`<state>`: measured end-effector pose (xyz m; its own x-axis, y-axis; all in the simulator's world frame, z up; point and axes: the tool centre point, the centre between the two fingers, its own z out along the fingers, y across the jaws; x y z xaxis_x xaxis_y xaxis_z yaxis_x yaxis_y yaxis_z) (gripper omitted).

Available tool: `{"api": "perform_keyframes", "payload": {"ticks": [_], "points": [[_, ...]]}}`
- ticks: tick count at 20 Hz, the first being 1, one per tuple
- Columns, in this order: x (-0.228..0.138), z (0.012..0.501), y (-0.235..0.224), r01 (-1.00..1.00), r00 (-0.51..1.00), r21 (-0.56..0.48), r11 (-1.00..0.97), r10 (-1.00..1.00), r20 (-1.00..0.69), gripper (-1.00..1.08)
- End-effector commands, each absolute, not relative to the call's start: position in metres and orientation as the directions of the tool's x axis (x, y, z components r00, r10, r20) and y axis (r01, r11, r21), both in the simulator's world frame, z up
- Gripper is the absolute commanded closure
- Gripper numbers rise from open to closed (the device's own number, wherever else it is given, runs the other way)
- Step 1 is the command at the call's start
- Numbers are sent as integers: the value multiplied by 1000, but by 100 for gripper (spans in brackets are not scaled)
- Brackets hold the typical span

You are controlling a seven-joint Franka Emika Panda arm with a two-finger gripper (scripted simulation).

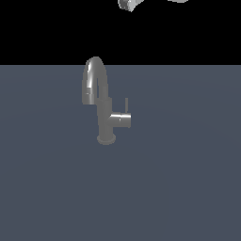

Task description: Turn on the faucet by rotating a designated handle.

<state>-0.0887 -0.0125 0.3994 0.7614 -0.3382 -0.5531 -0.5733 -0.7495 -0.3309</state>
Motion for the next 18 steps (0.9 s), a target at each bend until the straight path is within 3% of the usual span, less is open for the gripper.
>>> {"api": "perform_keyframes", "payload": {"ticks": [1, 18], "points": [[-75, 388, -15, -622, 721, -339, -706, -347, -600, 108], [3, 287, -32, -908, 366, -275, -317, -278, -888, 108]]}}
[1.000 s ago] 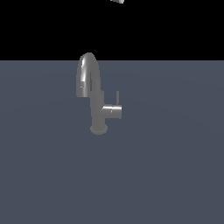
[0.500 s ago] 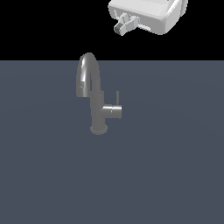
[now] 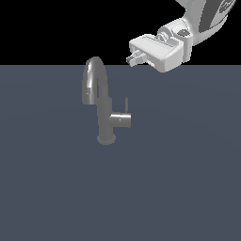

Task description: Turn on the faucet by rotating a designated handle.

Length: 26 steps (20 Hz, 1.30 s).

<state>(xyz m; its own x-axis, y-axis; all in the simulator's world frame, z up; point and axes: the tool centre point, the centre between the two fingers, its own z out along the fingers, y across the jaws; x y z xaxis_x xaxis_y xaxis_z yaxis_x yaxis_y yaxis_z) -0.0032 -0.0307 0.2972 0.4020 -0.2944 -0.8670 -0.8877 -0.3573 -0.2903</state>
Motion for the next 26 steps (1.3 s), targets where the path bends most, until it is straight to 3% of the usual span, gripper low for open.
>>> {"api": "perform_keyframes", "payload": {"ticks": [1, 14, 26], "points": [[6, 279, -33, -920, 342, -263, -291, -266, -901, 108], [36, 190, -30, -997, 74, -74, 4, -76, -994, 108], [40, 161, -24, -996, -1, 1, 86, -1, -1000, 108]]}}
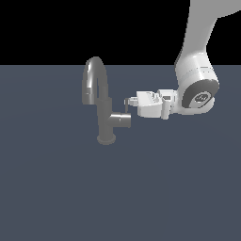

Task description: Turn on the faucet by rotating a designated handle.

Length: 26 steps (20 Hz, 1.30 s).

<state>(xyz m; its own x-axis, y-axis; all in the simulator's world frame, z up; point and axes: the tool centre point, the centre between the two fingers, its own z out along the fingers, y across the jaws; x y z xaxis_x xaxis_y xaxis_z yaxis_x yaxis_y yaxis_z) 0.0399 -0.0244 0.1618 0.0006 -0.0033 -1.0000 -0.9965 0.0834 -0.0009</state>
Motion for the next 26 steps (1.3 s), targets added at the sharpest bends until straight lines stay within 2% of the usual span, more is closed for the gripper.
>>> {"api": "perform_keyframes", "payload": {"ticks": [1, 26], "points": [[40, 161, -24, -996, -1, 1, 86, -1, -1000, 108], [-16, 164, -18, -996, 2, -2, 89, -3, -1000, 108]]}}
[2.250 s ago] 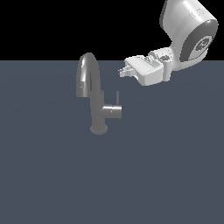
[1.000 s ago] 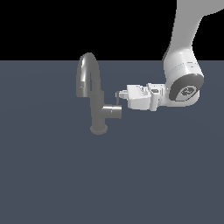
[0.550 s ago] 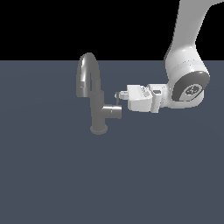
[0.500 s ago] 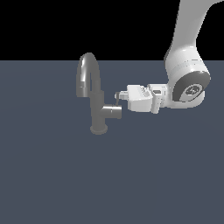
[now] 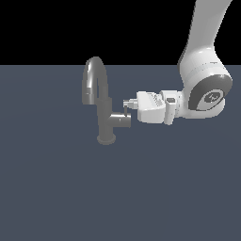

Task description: Turn on the faucet by rotating a designated handle.

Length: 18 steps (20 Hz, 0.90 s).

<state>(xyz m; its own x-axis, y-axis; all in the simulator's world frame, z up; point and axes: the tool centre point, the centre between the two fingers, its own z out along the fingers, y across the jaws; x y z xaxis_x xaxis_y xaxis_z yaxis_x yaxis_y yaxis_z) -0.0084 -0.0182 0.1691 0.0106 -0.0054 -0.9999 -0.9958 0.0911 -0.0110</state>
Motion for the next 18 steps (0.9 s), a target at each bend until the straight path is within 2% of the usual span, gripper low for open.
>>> {"api": "perform_keyframes", "payload": {"ticks": [1, 10, 12, 18], "points": [[-20, 162, -17, -996, 2, -2, 89, -2, -1000, 108], [-57, 142, -15, -996, 0, 0, 87, 0, -1000, 108], [-44, 153, -14, -996, 25, -26, 87, -4, -1000, 108], [-58, 117, -14, -996, 11, -12, 87, -2, -1000, 108]]}}
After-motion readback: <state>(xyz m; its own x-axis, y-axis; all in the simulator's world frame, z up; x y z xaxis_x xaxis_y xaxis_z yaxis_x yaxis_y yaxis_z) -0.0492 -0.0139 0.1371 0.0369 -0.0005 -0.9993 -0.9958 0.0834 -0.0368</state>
